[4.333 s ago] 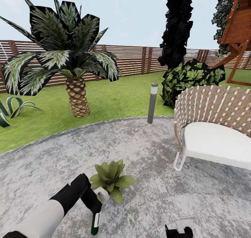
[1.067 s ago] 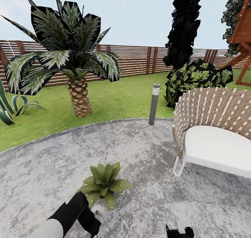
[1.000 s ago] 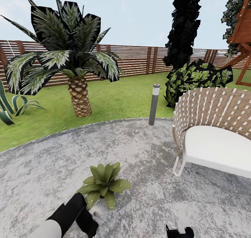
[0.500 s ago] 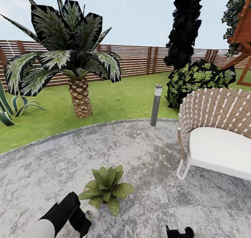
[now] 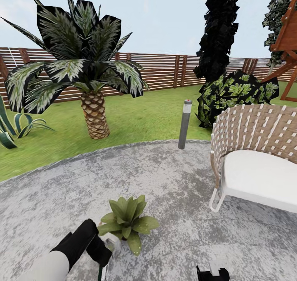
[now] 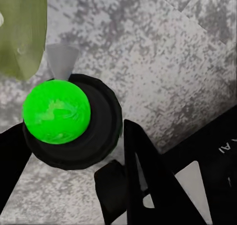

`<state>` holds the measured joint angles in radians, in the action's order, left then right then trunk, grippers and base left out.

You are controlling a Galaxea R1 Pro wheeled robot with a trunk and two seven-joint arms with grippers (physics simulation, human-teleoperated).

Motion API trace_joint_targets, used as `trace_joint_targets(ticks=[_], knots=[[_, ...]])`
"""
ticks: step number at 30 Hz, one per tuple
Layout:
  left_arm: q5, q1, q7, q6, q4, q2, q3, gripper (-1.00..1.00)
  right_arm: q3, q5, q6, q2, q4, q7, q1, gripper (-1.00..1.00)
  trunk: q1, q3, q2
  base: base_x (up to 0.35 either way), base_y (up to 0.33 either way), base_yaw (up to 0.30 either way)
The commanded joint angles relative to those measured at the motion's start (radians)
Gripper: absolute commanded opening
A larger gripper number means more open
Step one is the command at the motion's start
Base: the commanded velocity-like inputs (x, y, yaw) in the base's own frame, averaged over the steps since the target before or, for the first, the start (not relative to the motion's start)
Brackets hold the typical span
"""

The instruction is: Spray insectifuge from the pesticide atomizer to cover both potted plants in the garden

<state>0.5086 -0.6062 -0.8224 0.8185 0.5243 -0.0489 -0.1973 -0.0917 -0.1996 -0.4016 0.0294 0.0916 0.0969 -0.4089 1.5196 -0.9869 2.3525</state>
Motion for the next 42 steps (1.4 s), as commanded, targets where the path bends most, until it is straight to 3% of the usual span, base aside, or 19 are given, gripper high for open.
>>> trace_joint_targets(ticks=[1, 10, 21, 25, 27, 42], knots=[[0.013, -0.001, -0.008, 0.0, -0.003, -0.005, -0.004, -1.0, -0.008, -0.011, -0.003, 0.0, -0.001, 0.003, -0.001, 1.0, 0.0, -0.001, 0.0, 0.0, 0.0, 0.0], [0.018, 0.003, -0.01, -0.013, -0.014, -0.04, -0.014, -1.0, -0.008, -0.011, -0.003, -0.002, -0.001, 0.001, -0.001, 1.0, 0.0, -0.001, 0.0, 0.0, 0.0, -0.097], [0.016, 0.006, -0.012, -0.012, -0.016, -0.041, -0.019, -1.0, -0.008, -0.011, -0.003, -0.002, 0.0, 0.002, -0.001, 1.0, 0.0, -0.001, 0.0, 0.05, 0.116, -0.101], [0.015, 0.007, -0.012, -0.013, -0.04, -0.044, -0.072, -1.0, -0.008, -0.011, -0.003, -0.002, 0.0, 0.001, -0.001, 1.0, 0.0, -0.001, 0.0, 0.002, 0.004, -0.154], [0.017, 0.007, -0.012, -0.013, -0.046, -0.042, -0.079, -1.0, -0.008, -0.011, -0.003, -0.002, -0.001, 0.001, -0.001, 1.0, 0.0, -0.001, 0.0, 0.0, 0.0, -0.288], [0.011, -0.002, -0.013, -0.011, -0.029, -0.026, -0.076, -1.0, -0.008, -0.011, -0.003, -0.002, -0.001, 0.002, -0.001, 1.0, 0.0, -0.001, 0.0, -0.072, 0.131, -0.155]])
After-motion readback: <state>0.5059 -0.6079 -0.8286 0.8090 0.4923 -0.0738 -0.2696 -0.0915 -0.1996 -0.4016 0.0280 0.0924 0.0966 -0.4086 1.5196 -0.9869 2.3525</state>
